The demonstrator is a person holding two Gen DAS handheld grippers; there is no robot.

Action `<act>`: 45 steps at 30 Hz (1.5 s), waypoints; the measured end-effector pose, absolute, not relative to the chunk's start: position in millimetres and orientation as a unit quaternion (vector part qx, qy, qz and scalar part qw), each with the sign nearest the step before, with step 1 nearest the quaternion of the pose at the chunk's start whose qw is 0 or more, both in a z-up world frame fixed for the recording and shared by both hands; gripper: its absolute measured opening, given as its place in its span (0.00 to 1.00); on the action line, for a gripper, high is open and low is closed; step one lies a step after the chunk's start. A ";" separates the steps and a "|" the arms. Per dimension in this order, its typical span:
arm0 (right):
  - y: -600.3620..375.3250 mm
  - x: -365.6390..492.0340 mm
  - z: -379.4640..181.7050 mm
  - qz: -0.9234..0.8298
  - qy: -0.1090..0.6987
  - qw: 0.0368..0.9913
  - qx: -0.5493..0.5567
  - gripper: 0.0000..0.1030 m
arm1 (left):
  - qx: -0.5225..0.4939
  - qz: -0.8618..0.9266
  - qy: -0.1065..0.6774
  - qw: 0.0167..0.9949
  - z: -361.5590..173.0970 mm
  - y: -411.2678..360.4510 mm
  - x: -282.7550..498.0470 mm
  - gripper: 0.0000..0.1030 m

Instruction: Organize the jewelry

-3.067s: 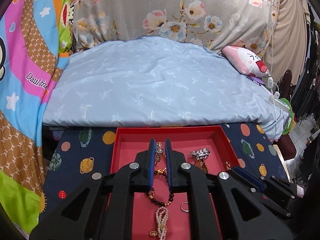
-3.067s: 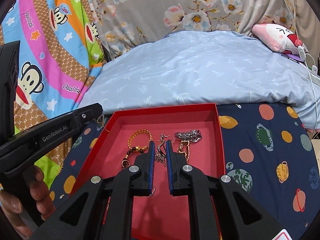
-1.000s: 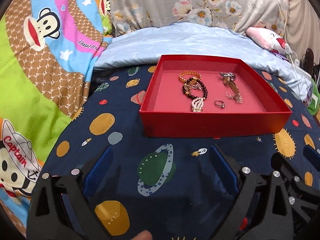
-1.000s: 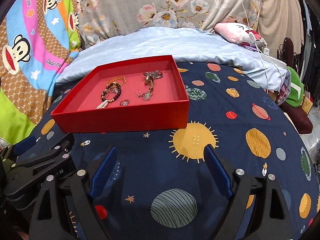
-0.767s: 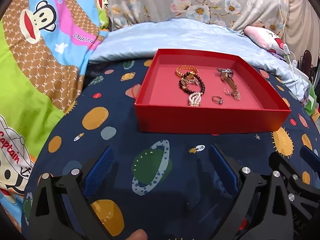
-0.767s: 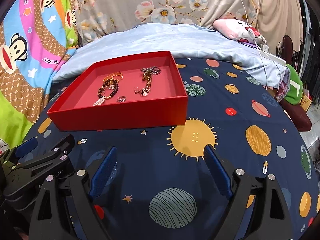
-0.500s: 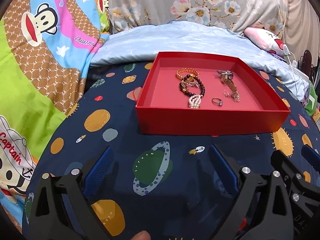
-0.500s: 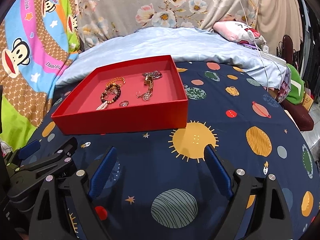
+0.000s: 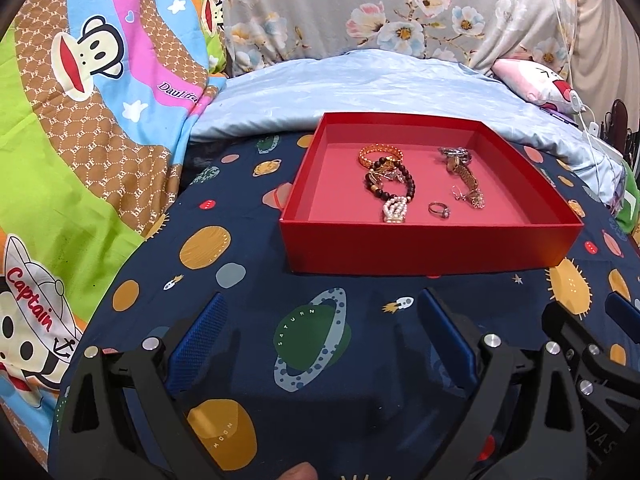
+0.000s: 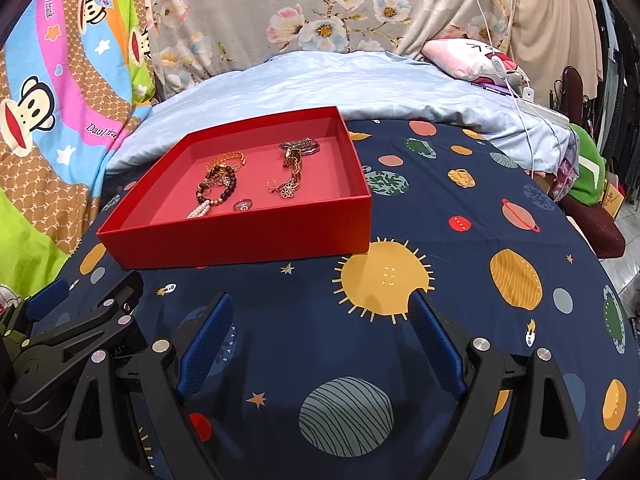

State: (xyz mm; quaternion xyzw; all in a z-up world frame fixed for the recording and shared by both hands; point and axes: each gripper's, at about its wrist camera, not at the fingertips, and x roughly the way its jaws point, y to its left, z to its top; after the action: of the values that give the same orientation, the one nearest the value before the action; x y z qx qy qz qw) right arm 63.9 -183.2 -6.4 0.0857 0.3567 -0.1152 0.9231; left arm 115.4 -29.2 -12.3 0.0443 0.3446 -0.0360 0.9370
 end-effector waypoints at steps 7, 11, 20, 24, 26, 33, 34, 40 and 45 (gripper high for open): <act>-183.3 64.7 -6.6 -0.115 0.357 0.923 0.085 0.84 | 0.044 -0.036 0.345 0.937 -12.5 -28.9 115.2 0.91; -183.2 64.6 -6.6 -0.115 0.357 0.923 0.086 0.84 | 0.044 -0.037 0.346 0.937 -12.3 -29.1 115.2 0.91; -183.2 64.7 -6.5 -0.115 0.357 0.923 0.085 0.84 | 0.046 -0.033 0.345 0.937 -13.4 -27.9 115.0 0.91; -183.6 65.3 -6.9 -0.114 0.357 0.923 0.086 0.84 | 0.049 -0.030 0.342 0.938 -14.0 -28.2 114.6 0.90; -182.9 64.7 -6.6 -0.116 0.357 0.923 0.085 0.84 | 0.051 -0.028 0.342 0.938 -14.0 -29.3 114.6 0.90; -183.9 64.7 -6.9 -0.115 0.357 0.923 0.085 0.84 | 0.053 -0.027 0.346 0.937 -13.5 -29.8 115.2 0.89; -183.9 64.8 -7.0 -0.116 0.358 0.923 0.085 0.84 | 0.053 -0.026 0.346 0.936 -13.7 -29.8 115.2 0.89; -182.5 65.9 -7.7 -0.135 0.363 0.919 0.071 0.84 | 0.056 -0.022 0.351 0.934 -15.5 -30.2 115.2 0.89; -184.1 65.3 -8.4 -0.132 0.363 0.920 0.071 0.84 | 0.051 -0.023 0.349 0.935 -14.3 -28.4 114.5 0.89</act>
State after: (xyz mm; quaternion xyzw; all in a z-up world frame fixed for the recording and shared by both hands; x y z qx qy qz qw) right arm 65.3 -184.1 -8.4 0.0708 0.3629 -0.1319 0.9197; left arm 114.5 -28.4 -14.3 0.0505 0.3494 -0.0233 0.9353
